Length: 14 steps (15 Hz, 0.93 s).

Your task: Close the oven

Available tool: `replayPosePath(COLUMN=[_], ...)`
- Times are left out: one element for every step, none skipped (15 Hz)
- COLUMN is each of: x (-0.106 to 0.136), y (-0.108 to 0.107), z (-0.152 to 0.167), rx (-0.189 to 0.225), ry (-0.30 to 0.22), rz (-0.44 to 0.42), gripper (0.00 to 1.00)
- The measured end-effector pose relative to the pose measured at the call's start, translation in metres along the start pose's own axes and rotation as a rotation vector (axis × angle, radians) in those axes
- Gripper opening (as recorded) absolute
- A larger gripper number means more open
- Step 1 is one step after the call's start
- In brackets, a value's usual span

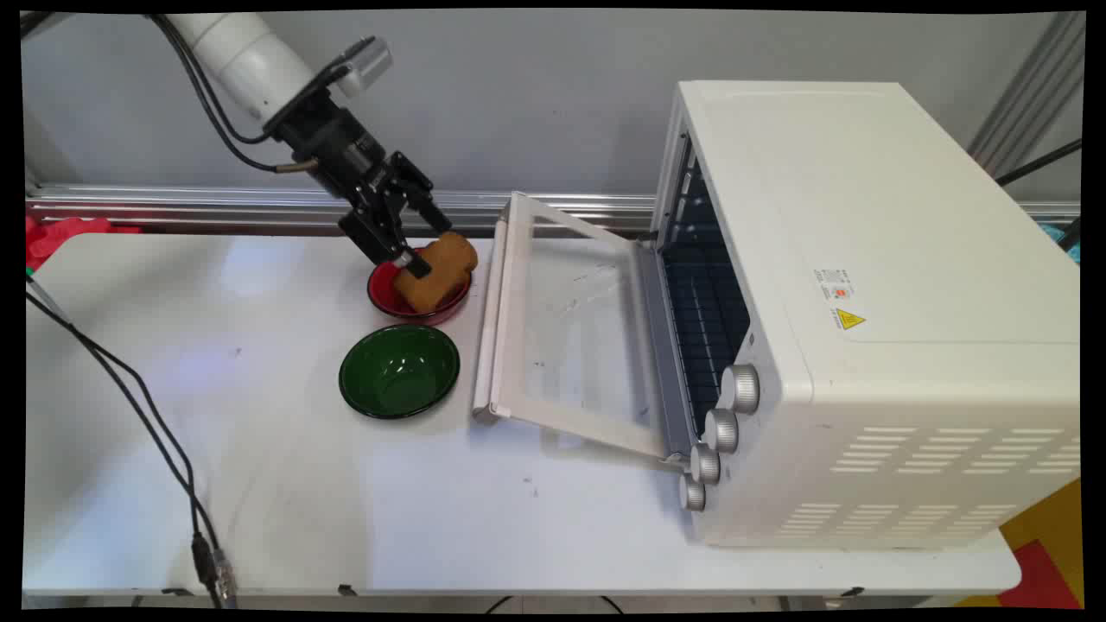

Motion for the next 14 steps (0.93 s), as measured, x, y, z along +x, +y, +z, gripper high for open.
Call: replayPosePath(x=[-0.002,-0.005,-0.01,-0.014,-0.018,-0.024,-0.028,-0.033,-0.035,-0.039,-0.041,-0.043,-0.045,-0.047], y=[-0.001,-0.001,-0.001,-0.002,-0.002,-0.002,-0.003,-0.003,-0.004,-0.004,-0.004,-0.004,-0.003,-0.003], z=[0.004,0.009,0.014,0.018,0.023,0.029,0.034,0.039,0.042,0.046,0.049,0.052,0.053,0.055], rx=[-0.002,-0.003,-0.001,0.0,0.001,0.005,0.009,0.013,0.015,0.016,0.016,0.017,0.017,0.017], ry=[-0.002,-0.004,-0.005,-0.007,-0.01,-0.009,-0.007,-0.005,-0.004,-0.005,-0.006,-0.007,-0.008,-0.011], rz=[-0.025,-0.051,-0.072,-0.087,-0.101,-0.119,-0.131,-0.144,-0.151,-0.159,-0.164,-0.165,-0.166,-0.161], gripper=[1.0,1.0,1.0,1.0,1.0,1.0,1.0,1.0,1.0,1.0,1.0,1.0,0.0,0.0])
